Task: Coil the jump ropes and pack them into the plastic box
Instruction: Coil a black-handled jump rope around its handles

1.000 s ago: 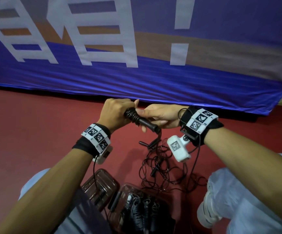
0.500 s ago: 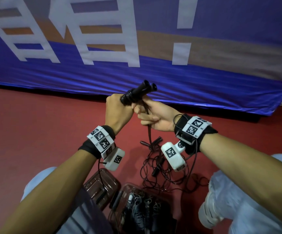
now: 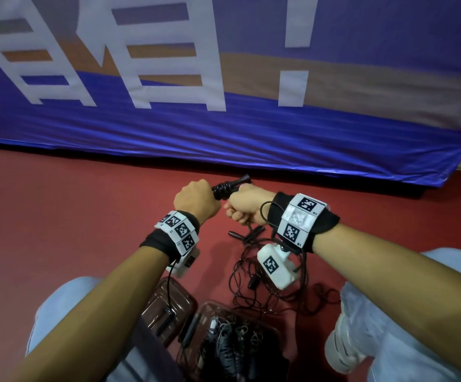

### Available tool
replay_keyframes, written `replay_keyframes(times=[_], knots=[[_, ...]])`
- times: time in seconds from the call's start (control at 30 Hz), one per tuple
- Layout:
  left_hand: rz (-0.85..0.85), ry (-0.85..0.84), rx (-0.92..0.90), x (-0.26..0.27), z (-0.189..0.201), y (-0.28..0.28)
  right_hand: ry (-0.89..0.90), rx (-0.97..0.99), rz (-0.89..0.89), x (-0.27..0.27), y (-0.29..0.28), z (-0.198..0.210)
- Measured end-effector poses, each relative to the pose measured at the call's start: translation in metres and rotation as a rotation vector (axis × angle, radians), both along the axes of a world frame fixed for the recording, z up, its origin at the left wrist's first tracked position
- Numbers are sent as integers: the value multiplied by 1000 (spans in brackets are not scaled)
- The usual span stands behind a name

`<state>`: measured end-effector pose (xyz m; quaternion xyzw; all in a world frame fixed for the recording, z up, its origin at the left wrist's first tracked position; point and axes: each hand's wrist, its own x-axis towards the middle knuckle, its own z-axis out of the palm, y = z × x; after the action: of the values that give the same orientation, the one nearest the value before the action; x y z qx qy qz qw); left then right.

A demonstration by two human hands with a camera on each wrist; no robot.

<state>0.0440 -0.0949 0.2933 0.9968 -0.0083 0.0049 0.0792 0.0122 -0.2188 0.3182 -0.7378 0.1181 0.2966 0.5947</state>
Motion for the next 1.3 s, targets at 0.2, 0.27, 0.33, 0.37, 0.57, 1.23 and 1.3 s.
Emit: replay_keyframes(times=[0.2,0.27,0.33,0.37,0.57,1.23,1.3], knots=[[-86,133,71,-2,-2,-9,-401,-718,179,10,-30,-5],[-116,150,103,-1,-2,-9,-501,-833,221,5,-34,-4],[-148,178,142,0,-1,-9,-608,-923,293,2,-39,-3],[-163,195,152,1,-2,-8,-647,-947,327,2,-42,-2],[-292,242,249,1,0,1,-800,-977,470,5,-47,8],[-933,-496,386,12,33,31,-562,-329,631,4,-59,26],[-956,-631,281,12,36,32,-490,-247,640,4,-60,31]])
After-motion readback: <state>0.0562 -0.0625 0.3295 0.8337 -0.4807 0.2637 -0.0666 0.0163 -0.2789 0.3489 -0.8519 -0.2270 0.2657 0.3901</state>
